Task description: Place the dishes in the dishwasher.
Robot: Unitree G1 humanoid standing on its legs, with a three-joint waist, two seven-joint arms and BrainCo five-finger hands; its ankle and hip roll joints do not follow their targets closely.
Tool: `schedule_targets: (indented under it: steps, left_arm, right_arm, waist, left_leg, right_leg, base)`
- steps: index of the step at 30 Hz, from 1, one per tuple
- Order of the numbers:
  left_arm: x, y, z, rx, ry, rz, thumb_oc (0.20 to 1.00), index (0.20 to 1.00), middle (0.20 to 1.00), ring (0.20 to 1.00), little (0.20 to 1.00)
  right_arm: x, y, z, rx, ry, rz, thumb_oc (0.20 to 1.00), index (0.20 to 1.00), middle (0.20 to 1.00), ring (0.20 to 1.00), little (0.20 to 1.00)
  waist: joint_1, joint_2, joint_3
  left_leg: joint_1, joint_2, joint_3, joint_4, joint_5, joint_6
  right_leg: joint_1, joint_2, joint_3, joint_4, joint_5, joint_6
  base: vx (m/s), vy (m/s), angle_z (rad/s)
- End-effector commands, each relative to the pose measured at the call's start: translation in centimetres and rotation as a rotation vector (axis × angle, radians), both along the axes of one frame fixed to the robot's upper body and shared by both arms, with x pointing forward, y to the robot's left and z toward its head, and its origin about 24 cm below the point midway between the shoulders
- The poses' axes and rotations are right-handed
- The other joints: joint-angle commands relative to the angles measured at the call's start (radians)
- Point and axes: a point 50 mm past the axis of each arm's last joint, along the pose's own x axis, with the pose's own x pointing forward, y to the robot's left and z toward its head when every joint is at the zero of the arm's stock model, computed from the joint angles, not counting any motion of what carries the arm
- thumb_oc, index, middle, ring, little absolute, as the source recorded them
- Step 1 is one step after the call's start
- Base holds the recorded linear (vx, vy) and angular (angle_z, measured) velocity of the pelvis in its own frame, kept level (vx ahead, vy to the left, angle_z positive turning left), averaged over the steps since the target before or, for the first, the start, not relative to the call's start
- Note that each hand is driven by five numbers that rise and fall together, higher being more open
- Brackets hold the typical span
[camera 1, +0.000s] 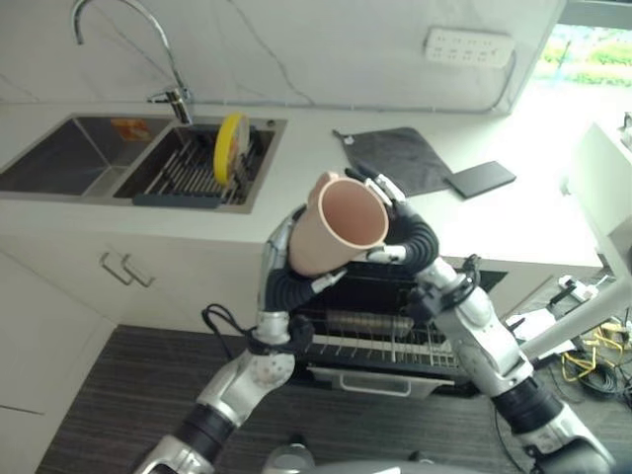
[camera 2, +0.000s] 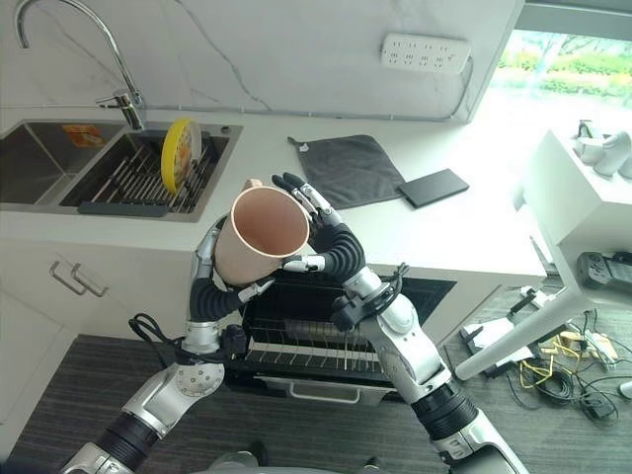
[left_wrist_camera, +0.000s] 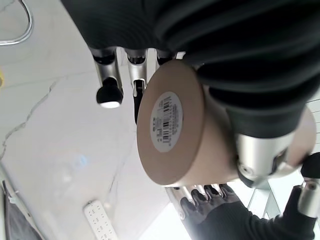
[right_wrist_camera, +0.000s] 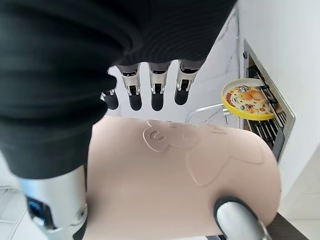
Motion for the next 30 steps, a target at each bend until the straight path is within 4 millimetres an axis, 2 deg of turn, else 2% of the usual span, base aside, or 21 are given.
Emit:
schedule_targets:
  steps: [1, 9, 14, 21, 22, 25, 30]
  left_arm:
    - [0.5, -1.8, 2.7, 0.043, -0.153, -0.130, 0.200, 0.200, 0.200, 0.200, 0.200]
    - [0.6, -2.7, 2.6, 0.035, -0.147, -0.148, 0.200, 0.200, 0.200, 0.200, 0.200]
    - [0.8, -2.9, 2.5, 0.041, -0.144, -0.127, 0.200, 0.200, 0.200, 0.200, 0.200]
    - [1.8, -2.2, 1.4, 0.062, -0.111, 0.022, 0.200, 0.200, 0.200, 0.200, 0.200]
    - [1.5, -2.4, 0.9, 0.055, -0.112, 0.032, 0.200, 0.200, 0.200, 0.200, 0.200]
    - [2.1, -2.1, 0.9, 0.049, -0.103, 0.077, 0.200, 0.200, 0.200, 0.200, 0.200]
    - [2.5, -1.9, 0.7, 0.065, -0.109, 0.147, 0.200, 0.200, 0.200, 0.200, 0.200]
  right_arm:
    - [-0.1, 1.3, 3.6, 0.105, -0.103, 0.061, 1.000, 1.000, 1.000, 1.000, 1.000]
    - [0.2, 3.8, 4.2, 0.105, -0.056, 0.136, 1.000, 1.000, 1.000, 1.000, 1.000]
    - [0.1, 4.2, 4.5, 0.097, -0.072, 0.123, 1.000, 1.000, 1.000, 1.000, 1.000]
    - [0.7, 4.4, 4.9, 0.153, -0.025, 0.020, 1.000, 1.000, 1.000, 1.000, 1.000]
    - [0.9, 4.5, 4.8, 0.153, -0.031, 0.010, 1.000, 1.000, 1.000, 1.000, 1.000]
    - [0.7, 5.1, 5.4, 0.153, -0.072, -0.036, 1.000, 1.000, 1.000, 1.000, 1.000]
    - [0.6, 4.9, 6.1, 0.171, -0.087, -0.090, 1.000, 1.000, 1.000, 1.000, 1.000]
  waist:
    - [0.030, -0.014, 0.014]
    - [0.049, -0.013, 0.025]
    - [0.052, -0.015, 0.024]
    - [0.052, -0.015, 0.032]
    - [0.055, -0.015, 0.037]
    - [0.051, -0.011, 0.039]
    - [0.043, -0.010, 0.042]
  left_leg:
    - [0.003, 0.016, -0.027, 0.143, -0.148, 0.000]
    - [-0.011, 0.014, -0.032, 0.157, -0.150, 0.001]
    - [-0.010, 0.013, -0.032, 0.155, -0.150, 0.002]
    - [-0.015, 0.008, -0.040, 0.171, -0.160, 0.008]
    - [-0.019, 0.010, -0.042, 0.176, -0.158, 0.004]
    - [-0.019, 0.011, -0.037, 0.177, -0.162, 0.007]
    - [-0.021, 0.014, -0.032, 0.182, -0.164, 0.007]
  right_leg:
    - [-0.032, -0.044, -0.011, 0.131, -0.115, 0.010]
    - [-0.033, -0.051, -0.016, 0.130, -0.109, 0.013]
    - [-0.033, -0.052, -0.015, 0.129, -0.108, 0.014]
    - [-0.044, -0.056, -0.003, 0.142, -0.110, 0.014]
    - [-0.047, -0.056, 0.001, 0.145, -0.110, 0.014]
    - [-0.048, -0.055, 0.005, 0.144, -0.113, 0.014]
    - [-0.054, -0.058, 0.011, 0.147, -0.113, 0.015]
  base:
    - [0.03, -0.012, 0.05]
    - [0.01, 0.002, 0.05]
    - [0.00, -0.001, 0.03]
    - [0.00, 0.000, 0.00]
    - [0.00, 0.000, 0.00]
    - [0.00, 0.005, -0.01]
    - [0.01, 0.009, -0.08]
